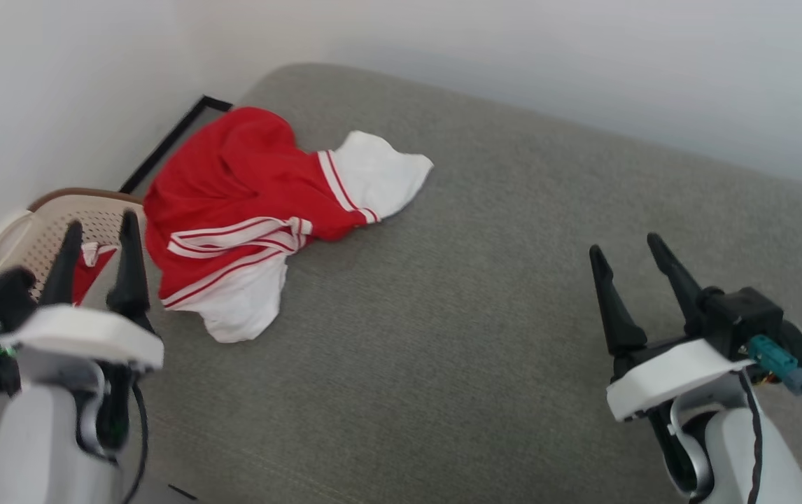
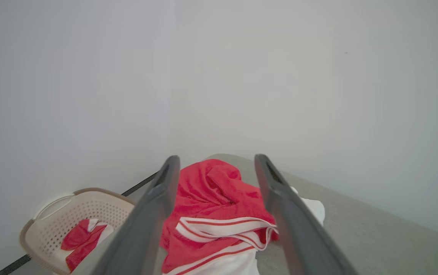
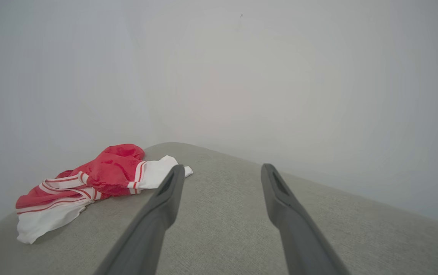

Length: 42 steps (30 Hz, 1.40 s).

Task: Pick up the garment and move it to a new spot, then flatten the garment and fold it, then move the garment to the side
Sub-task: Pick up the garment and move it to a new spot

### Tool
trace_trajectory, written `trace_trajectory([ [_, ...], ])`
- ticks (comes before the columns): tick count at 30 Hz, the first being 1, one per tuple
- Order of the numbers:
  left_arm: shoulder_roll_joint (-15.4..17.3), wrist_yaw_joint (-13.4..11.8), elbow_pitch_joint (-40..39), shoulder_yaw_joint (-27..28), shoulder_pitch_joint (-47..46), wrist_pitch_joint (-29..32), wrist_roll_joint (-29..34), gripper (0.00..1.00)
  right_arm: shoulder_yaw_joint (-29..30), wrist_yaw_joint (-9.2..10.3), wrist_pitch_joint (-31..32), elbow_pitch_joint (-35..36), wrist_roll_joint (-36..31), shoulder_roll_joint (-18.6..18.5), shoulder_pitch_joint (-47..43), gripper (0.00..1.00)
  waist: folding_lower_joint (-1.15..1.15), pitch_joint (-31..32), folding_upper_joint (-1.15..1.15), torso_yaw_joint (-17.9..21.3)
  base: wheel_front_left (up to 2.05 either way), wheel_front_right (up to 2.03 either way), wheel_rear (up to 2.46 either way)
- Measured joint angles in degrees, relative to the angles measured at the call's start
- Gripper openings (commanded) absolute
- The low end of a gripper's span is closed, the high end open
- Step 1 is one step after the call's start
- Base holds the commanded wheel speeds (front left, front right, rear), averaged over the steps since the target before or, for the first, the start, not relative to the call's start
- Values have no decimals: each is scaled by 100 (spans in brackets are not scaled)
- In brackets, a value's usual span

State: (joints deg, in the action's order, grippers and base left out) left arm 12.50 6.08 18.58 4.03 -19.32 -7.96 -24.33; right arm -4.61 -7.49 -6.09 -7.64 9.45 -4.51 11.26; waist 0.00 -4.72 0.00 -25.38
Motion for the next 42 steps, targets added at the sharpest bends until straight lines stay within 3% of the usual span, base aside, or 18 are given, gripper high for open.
trace_trajectory([
  [15,709,123,2465,-499,-2355,107,-657,100,-67,0,267,588,-98,-276,612,100,0,-1159,0,799,0,0,0],
  [22,967,124,3852,-764,-3281,971,-1005,100,-105,0,400,828,-136,-375,790,100,0,-1716,0,1167,0,0,0],
  [28,1002,27,4902,-825,-3823,1703,-1102,100,-189,0,487,1056,-170,-374,905,100,0,-2128,0,1404,0,0,0],
  [36,1020,-347,5311,-950,-4169,2644,-1089,100,-232,0,617,1282,-204,-360,934,100,0,-2442,0,1569,0,0,0],
  [41,1040,-383,5325,-1007,-4245,2830,-1066,100,-226,0,668,1340,-232,-371,940,100,0,-2490,0,1577,0,0,0],
  [42,1042,-365,5332,-1003,-4247,2837,-1090,65,-225,0,668,1338,-231,-375,943,100,0,-2485,0,1576,0,0,0],
])
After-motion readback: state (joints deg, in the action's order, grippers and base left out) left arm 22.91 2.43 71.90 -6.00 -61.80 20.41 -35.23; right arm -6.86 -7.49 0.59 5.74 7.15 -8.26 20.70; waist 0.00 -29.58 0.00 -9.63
